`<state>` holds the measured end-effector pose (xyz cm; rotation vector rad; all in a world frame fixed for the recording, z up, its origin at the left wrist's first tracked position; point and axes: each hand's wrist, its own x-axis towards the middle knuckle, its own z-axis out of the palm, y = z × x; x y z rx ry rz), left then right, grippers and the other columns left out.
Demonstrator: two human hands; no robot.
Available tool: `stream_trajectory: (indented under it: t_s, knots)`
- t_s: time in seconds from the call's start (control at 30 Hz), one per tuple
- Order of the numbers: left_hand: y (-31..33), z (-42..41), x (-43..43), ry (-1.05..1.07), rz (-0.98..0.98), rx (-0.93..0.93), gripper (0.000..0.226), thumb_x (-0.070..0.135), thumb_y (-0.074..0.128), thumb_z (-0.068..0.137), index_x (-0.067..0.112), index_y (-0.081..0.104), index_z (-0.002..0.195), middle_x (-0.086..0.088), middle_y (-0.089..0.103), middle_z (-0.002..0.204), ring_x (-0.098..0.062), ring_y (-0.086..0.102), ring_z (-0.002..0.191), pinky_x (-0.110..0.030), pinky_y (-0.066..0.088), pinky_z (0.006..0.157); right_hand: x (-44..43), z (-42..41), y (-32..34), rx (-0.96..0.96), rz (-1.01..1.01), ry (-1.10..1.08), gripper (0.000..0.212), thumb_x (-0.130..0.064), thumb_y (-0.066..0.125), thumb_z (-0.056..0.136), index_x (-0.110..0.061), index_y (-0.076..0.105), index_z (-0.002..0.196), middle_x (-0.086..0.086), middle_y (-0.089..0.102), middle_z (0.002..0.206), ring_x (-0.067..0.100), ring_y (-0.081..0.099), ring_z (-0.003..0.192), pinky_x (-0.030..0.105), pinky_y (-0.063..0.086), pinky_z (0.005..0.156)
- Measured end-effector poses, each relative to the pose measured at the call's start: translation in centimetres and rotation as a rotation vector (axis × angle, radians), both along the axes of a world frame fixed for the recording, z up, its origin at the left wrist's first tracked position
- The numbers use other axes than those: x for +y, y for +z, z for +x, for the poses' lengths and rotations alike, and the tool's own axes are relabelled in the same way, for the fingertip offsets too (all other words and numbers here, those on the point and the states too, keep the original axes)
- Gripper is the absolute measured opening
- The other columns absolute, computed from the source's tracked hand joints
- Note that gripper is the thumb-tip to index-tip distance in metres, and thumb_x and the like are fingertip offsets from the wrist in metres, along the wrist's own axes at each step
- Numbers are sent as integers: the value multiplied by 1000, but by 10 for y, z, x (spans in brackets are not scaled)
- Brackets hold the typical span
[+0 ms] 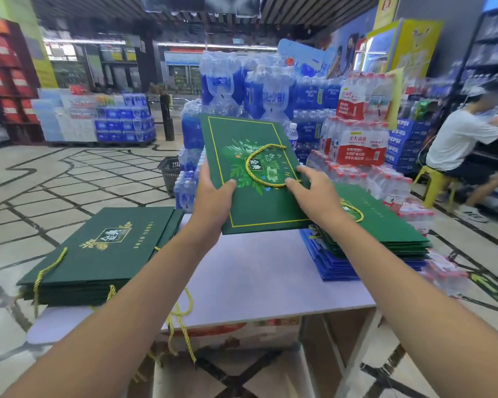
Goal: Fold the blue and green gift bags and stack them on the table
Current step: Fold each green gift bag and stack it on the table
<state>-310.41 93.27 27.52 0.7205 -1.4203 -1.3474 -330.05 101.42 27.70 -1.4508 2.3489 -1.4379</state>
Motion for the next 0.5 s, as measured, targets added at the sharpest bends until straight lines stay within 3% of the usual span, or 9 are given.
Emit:
stream_trajectory:
  t_s: [0.13,0.27,0.33,0.43,0.5]
  knots:
    - [18,-60,8,-48,-36,-117,42,11,58,97,23,49,136,2,68,117,-16,68,100,-29,59,81,31,-53,39,37,6,-62,60,-47,62,98,-14,53,147,7,52,150,24,48,138,40,38,114]
    - [14,-123,18,-150,-62,-283,38,26,65,95,19,49,129,-2,66,122,-25,65,110,-47,55,98,68,-102,55,82,139,-147,66,-51,64,96,-15,50,149,5,50,153,25,48,139,38,38,111]
    - [0,-153,15,-196,-90,-377,58,46,69,83,23,49,132,0,66,125,-25,65,113,-49,53,101,83,-125,51,95,211,-185,69,-51,67,94,-14,49,149,6,50,153,26,49,138,37,38,109]
    - [-36,-201,-5,-241,-116,-532,107,77,59,55,26,42,148,0,61,139,-28,60,125,-48,49,107,99,-153,35,92,307,-231,71,-49,71,92,-13,50,149,6,47,156,27,47,140,36,38,109]
    - [-57,-221,-10,-269,-111,-626,119,84,55,49,27,39,152,-1,57,145,-29,58,128,-49,49,108,106,-167,18,77,361,-247,71,-48,72,92,-12,50,149,8,48,155,27,48,139,36,39,109]
